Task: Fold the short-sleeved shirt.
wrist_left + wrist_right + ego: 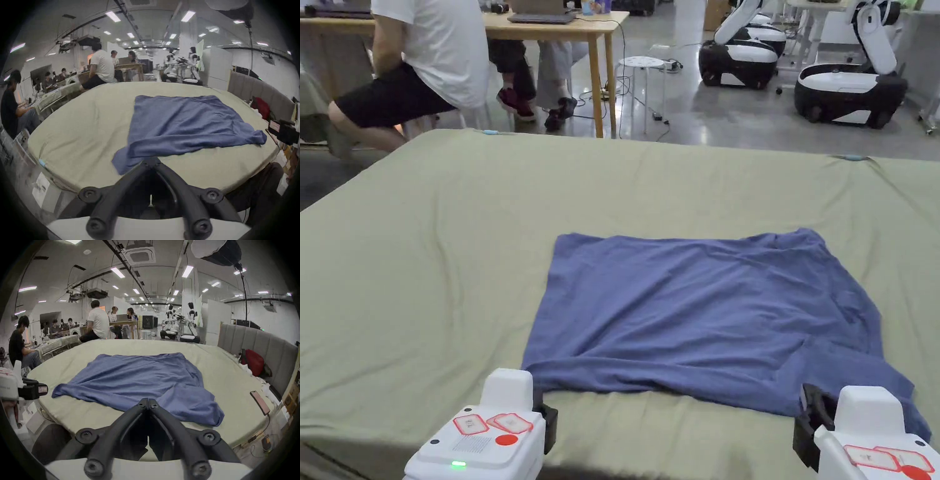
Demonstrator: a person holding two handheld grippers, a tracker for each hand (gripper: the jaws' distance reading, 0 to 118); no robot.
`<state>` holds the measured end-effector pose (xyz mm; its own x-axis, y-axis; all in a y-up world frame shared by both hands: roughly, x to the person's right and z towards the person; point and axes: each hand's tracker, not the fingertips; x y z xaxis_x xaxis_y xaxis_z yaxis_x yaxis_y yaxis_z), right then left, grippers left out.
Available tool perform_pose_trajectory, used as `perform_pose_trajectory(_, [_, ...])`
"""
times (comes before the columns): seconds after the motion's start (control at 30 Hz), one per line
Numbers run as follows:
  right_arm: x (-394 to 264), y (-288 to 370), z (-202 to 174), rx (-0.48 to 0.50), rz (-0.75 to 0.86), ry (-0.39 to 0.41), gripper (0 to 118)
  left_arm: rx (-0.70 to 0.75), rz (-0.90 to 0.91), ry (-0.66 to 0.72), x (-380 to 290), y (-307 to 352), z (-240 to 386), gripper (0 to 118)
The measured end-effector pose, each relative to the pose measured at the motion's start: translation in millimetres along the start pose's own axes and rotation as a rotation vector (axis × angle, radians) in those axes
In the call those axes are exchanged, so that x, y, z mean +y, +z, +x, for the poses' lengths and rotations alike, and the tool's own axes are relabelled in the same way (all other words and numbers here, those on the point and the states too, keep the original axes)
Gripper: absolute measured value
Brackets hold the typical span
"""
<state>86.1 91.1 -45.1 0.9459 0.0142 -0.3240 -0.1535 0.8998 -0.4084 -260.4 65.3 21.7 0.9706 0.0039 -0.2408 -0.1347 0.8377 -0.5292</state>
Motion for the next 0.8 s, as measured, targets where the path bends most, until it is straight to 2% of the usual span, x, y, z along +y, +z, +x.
perform_pose_trajectory(0.07, [-3,-10,-1,0.006,-0.011,-0.006,0,0.011,-0.004,0.021,6,-8,-17,2])
perform_pose_trajectory(0.13, [-3,-19,-3,0.004,-0.029,-0.001,0,0.017,-0.013,0.020,9,-20,-29,21])
perform_pose_trajectory(0.2, [-4,-27,-3,0.002,-0.043,-0.004,0,0.028,-0.026,0.010,14,-33,-38,58])
perform_pose_trajectory(0.27, [-2,-32,-1,0.003,-0.051,-0.010,0,0.030,-0.034,0.002,15,-46,-47,89])
perform_pose_trajectory(0.3, [-1,-35,0,0.001,-0.055,-0.009,0,0.025,-0.039,-0.003,18,-52,-48,89])
perform_pose_trajectory(0.4, [4,-39,6,0.000,-0.062,-0.010,0,0.017,-0.055,-0.014,19,-67,-52,100])
perform_pose_trajectory(0.53, [14,-43,13,-0.012,-0.060,-0.013,0,-0.001,-0.114,-0.049,17,-86,-46,100])
perform_pose_trajectory(0.57, [17,-44,16,-0.018,-0.060,-0.011,0,-0.005,-0.136,-0.064,15,-91,-43,94])
perform_pose_trajectory(0.6, [19,-44,18,-0.024,-0.065,-0.008,0,-0.009,-0.161,-0.078,13,-94,-41,80])
perform_pose_trajectory(0.67, [23,-43,27,-0.039,-0.067,-0.009,0,-0.058,-0.211,-0.102,9,-99,-35,16])
perform_pose_trajectory(0.7, [25,-42,31,-0.047,-0.066,-0.006,0,-0.067,-0.202,-0.096,9,-99,-31,13])
perform_pose_trajectory(0.73, [28,-39,38,-0.062,-0.068,0.003,0,-0.002,-0.191,-0.127,11,-96,-25,10])
perform_pose_trajectory(0.8, [34,-32,53,-0.109,-0.072,0.021,0,-0.006,-0.187,-0.116,19,-89,-22,7])
